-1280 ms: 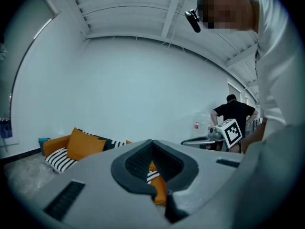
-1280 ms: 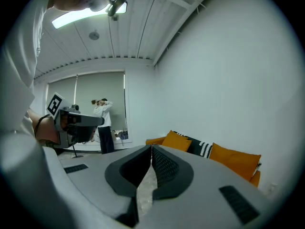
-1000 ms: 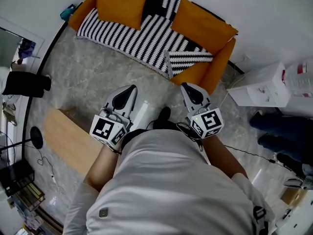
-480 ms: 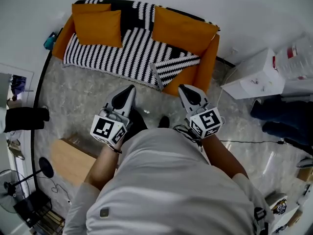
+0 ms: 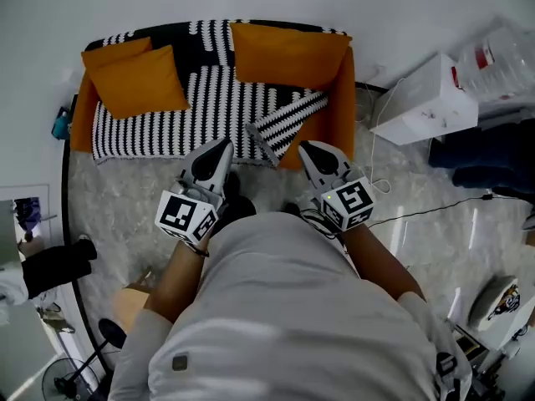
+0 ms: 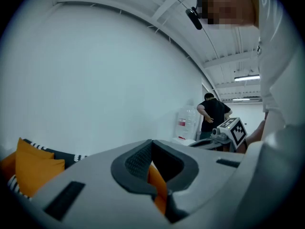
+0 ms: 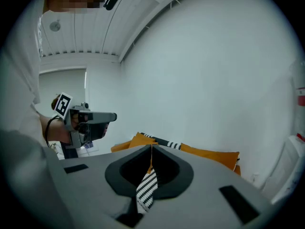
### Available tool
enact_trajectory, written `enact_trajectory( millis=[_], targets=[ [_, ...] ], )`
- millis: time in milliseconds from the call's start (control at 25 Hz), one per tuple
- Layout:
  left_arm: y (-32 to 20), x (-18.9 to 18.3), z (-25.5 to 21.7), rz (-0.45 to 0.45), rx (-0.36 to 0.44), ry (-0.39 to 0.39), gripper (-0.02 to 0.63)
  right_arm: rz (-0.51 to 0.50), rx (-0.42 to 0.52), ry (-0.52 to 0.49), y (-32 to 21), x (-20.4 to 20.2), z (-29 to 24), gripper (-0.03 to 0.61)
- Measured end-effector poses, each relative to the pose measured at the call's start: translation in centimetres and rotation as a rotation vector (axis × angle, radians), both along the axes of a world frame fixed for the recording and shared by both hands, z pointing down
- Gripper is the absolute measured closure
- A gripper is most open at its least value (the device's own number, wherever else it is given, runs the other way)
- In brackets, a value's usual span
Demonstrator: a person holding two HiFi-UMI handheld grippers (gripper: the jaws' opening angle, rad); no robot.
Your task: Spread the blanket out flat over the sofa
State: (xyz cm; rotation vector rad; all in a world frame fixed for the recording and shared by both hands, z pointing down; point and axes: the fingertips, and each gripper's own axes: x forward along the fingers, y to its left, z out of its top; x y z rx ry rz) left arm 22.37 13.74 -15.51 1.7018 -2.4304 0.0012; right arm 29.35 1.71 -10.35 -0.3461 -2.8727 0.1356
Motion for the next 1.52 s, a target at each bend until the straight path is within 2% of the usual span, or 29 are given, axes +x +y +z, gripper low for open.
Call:
enact_trajectory(
  millis=[360,480,800,1120,1400,1520],
  targets=[
    [1.5,-9.7,0.2,0.157,-0.015,0.022,0.604,0.157,0.000,0.035,2.4,-8.8,0.3,0.546],
    [2.6,-12.5,0.9,0.197,-0.017,0.037,0.604,0.215,0.000,0.060,3.4,-11.2,1.0,0.485],
    [2.4,-18.2,4.2,0.276,-0.052,0.078,0.604,0.278,-0.012,0.148,3.9,-17.0,4.7,0.456],
    [-0.3,-21.8,10.6,0.267,-0.123,0.142,0.604,0.237,-0.059,0.288,2.9,-20.8,13.2,0.399],
    [-1.8,-24.8,20.1,0.250,-0.180,0.184,0.604,0.191,-0.089,0.424,3.0,-24.5,25.0,0.390],
    [-1.9,-24.9,24.9,0.238,-0.230,0.230,0.604,0.173,-0.124,0.491,3.6,-24.9,30.5,0.390]
  ],
)
